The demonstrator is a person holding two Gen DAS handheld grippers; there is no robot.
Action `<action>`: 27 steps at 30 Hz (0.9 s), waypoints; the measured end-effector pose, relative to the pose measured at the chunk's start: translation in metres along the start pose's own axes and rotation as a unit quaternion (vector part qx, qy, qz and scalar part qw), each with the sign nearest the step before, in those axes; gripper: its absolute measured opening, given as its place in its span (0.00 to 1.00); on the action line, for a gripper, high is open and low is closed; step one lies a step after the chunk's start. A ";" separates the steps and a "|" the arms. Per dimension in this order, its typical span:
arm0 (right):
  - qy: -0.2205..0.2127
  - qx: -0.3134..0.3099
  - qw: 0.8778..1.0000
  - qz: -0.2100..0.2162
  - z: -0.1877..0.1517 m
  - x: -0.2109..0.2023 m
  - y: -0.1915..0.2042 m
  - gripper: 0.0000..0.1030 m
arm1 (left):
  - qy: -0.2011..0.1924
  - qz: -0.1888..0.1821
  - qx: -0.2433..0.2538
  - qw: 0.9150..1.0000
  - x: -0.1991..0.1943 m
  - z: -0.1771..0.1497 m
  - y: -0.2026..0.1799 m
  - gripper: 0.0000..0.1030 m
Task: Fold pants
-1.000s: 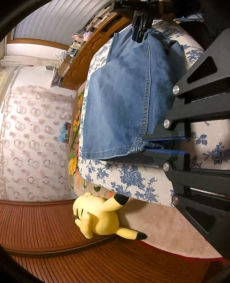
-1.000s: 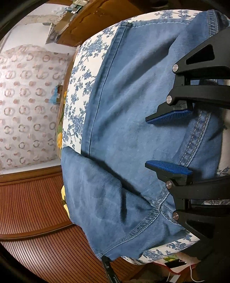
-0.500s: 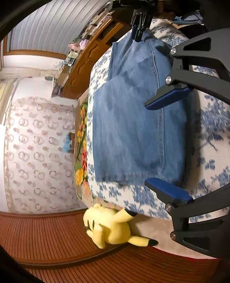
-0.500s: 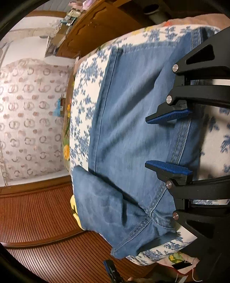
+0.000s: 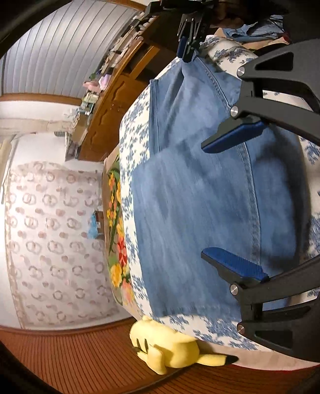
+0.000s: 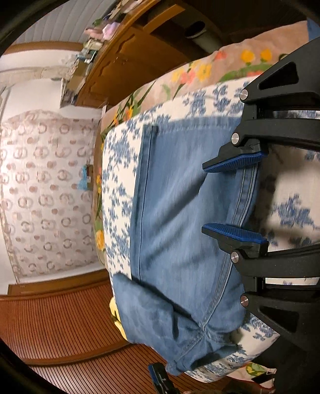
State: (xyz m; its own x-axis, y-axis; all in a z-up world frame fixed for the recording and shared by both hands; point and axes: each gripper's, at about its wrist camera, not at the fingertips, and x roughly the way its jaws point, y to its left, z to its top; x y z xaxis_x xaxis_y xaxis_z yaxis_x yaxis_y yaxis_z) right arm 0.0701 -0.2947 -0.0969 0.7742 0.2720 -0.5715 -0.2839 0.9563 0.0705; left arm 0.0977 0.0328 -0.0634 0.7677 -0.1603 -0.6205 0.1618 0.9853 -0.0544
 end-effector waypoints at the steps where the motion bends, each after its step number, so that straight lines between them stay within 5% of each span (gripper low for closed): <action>1: 0.000 0.002 1.000 -0.003 0.000 -0.002 -0.002 0.43 | 0.000 -0.002 0.002 1.000 0.001 0.001 -0.003 0.77; 17: -0.004 0.013 0.999 -0.040 0.017 0.006 -0.040 0.43 | 0.018 -0.024 0.021 0.999 0.020 0.003 -0.033 0.77; 27: 0.025 -0.004 0.999 -0.039 0.052 0.051 -0.073 0.43 | 0.049 -0.034 0.023 0.998 0.039 -0.009 -0.039 0.77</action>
State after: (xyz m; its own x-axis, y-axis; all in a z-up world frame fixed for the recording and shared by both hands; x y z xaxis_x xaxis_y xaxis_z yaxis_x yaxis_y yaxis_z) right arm 0.1596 -0.3446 -0.0884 0.7649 0.1901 -0.6154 -0.2275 0.9736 0.0181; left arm 0.1154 -0.0113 -0.0923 0.6902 -0.2174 -0.6902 0.2412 0.9684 -0.0639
